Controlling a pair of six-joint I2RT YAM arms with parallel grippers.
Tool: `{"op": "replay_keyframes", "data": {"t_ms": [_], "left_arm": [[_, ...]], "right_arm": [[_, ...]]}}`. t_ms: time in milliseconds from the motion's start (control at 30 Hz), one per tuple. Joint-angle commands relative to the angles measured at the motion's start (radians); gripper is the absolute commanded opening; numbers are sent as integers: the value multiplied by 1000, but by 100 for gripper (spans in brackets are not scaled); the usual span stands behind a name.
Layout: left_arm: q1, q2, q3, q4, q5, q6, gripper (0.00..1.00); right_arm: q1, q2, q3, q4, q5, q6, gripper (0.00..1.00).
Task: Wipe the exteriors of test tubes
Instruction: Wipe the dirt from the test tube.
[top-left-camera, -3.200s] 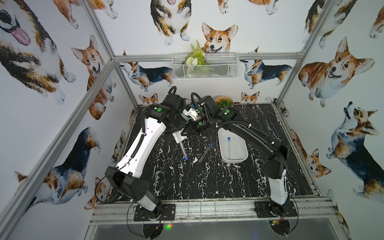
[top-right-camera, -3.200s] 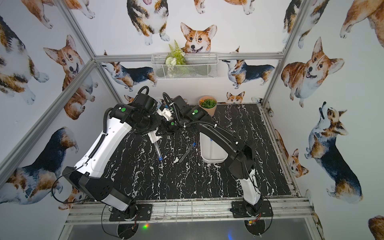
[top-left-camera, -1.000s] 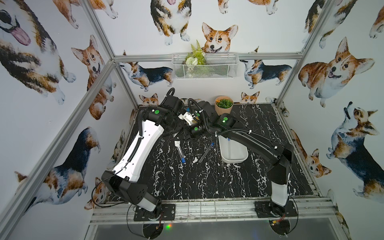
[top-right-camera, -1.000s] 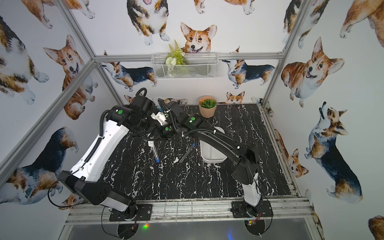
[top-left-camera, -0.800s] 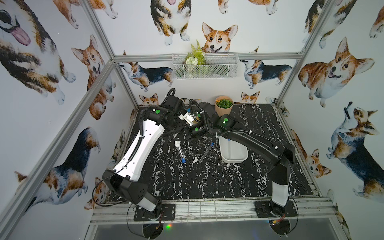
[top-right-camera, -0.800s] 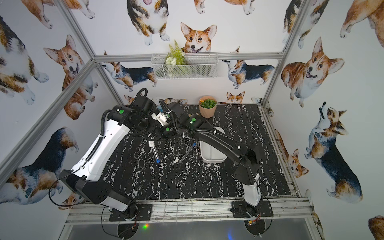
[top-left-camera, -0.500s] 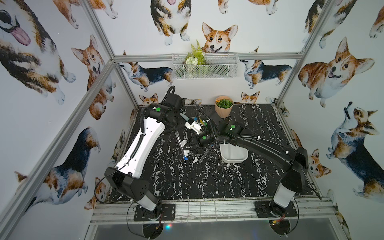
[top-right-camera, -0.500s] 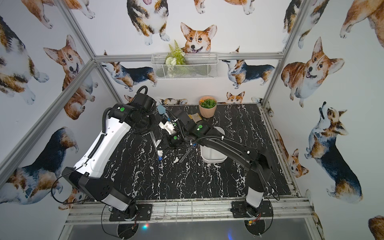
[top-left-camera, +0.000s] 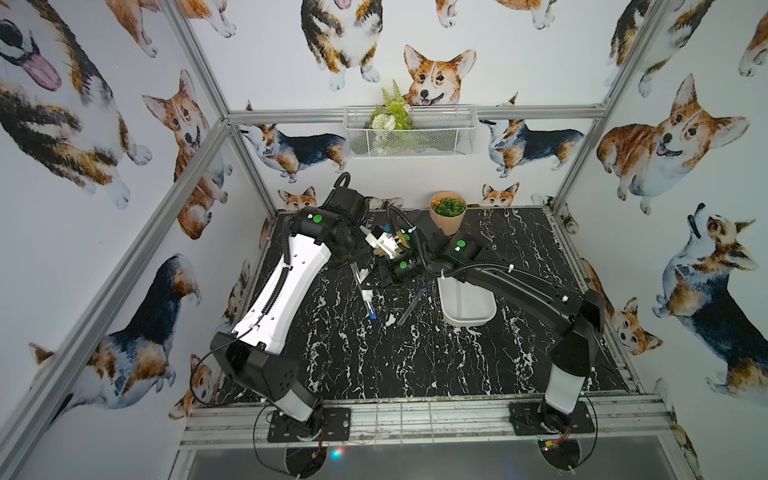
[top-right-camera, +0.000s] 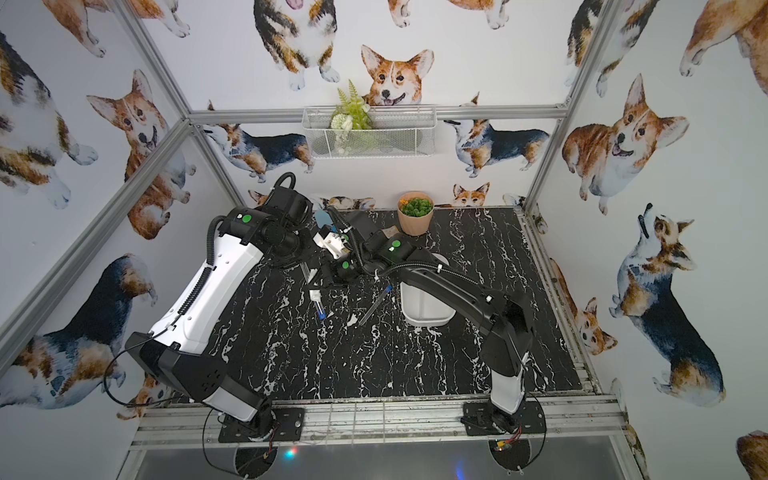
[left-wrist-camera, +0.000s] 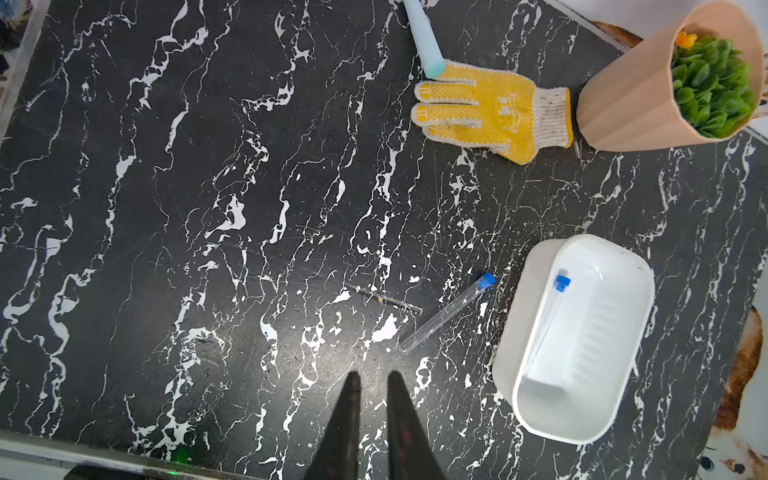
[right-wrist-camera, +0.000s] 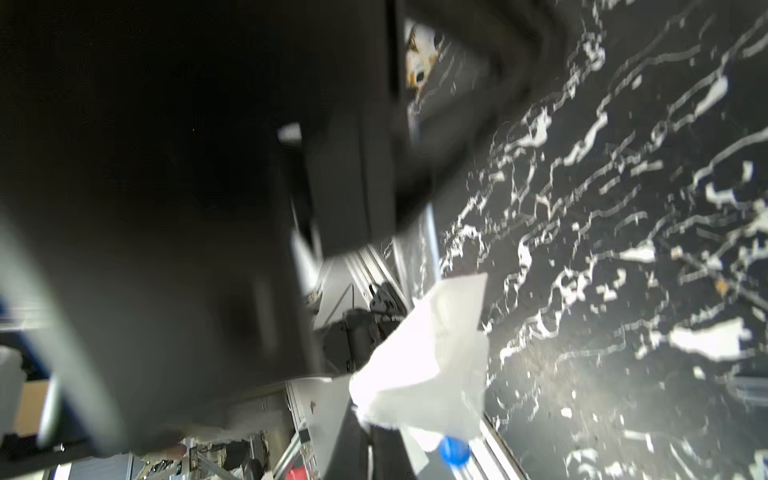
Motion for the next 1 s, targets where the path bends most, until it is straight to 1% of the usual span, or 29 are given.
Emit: {"op": "replay_keyframes", "data": {"t_ms": [0, 100, 233, 333, 500, 600, 700, 833, 967], "left_arm": [[-1, -18, -18, 15, 0, -22, 12], [-1, -23, -21, 16, -2, -23, 12], [2, -10, -6, 16, -4, -19, 12], [4, 6, 12, 16, -6, -10, 12], [5, 28, 34, 18, 3, -2, 12], [5, 33, 36, 20, 7, 1, 12], [5, 37, 35, 21, 15, 1, 12], [6, 43, 45, 21, 14, 6, 12], [7, 54, 65, 11, 0, 21, 12]], "right_arm": [[-8, 39, 76, 24, -32, 27, 0], [-10, 67, 133, -1, -45, 19, 0], [-2, 50, 102, -12, -60, 8, 0], [13, 9, 33, -25, -52, -8, 0], [21, -88, -146, 17, -18, 7, 0], [19, -122, -208, 26, -6, 8, 0], [21, -132, -237, 21, -8, 3, 0], [22, -134, -233, 16, -12, -5, 0], [40, -106, -128, -70, -5, -45, 0]]}}
